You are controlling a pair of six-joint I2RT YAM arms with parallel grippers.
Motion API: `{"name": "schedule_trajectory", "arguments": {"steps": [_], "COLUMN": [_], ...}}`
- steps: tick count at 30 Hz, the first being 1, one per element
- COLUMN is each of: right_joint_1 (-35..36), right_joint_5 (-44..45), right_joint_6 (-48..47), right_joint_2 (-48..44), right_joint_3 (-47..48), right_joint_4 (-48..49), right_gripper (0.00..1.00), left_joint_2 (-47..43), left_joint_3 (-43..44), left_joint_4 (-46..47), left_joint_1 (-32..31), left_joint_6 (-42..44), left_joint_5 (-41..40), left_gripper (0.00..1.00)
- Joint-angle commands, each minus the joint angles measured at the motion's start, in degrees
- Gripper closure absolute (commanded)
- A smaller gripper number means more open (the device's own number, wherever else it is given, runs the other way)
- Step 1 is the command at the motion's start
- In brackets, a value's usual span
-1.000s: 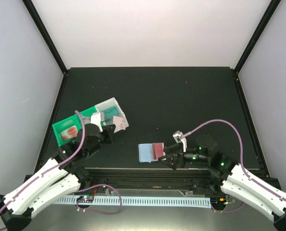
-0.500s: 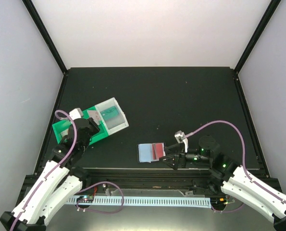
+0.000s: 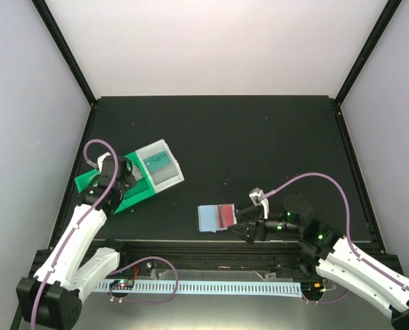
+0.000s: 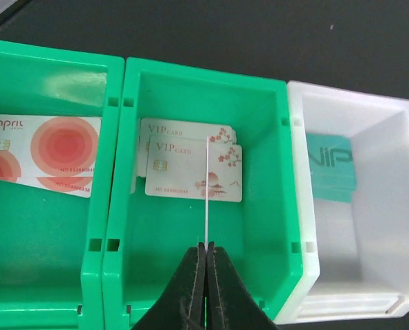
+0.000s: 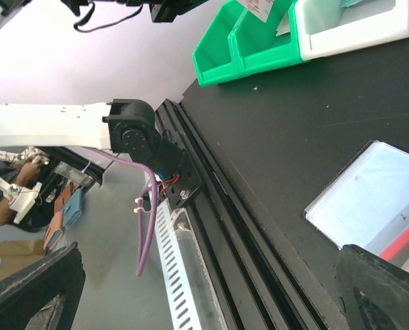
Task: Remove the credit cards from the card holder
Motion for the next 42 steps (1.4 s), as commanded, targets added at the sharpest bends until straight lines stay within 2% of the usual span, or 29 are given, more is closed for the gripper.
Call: {"name": "schedule_trajectory", "arguments": {"steps": [1,10,20,42], "right_joint_1": [0.19,0.18,0.18,0.23], "right_joint_5": [0.68,0.11,-0.83,2.12], "right_joint_6": [-1.89,-3.17,-3.32,-3.36], "right_joint_2": [-0.61,-0.09,0.83,-0.99], "right_joint_3": [0.12,0.32,0.47,0.08], "right_joint_4": [-0.77,-0.81,-1.0,-3.92], "right_gripper": [0.0,0.0,0.0,0.0], "left_joint_2": [3.66,11.21,19.93,25.47], "left_joint_3": [4.81,10.72,12.36,12.51], "left_joint_4": [-3.27,-8.57,-10.22,-4.41], "left_joint_1": [2.67,4.76,7.7,9.46], "left_joint_6": [7.64,15.55,18.29,18.32], "left_joint_5": [5.83,11.38,18.3,18.25], "left_gripper": [0.98,0.98,0.98,0.98]}}
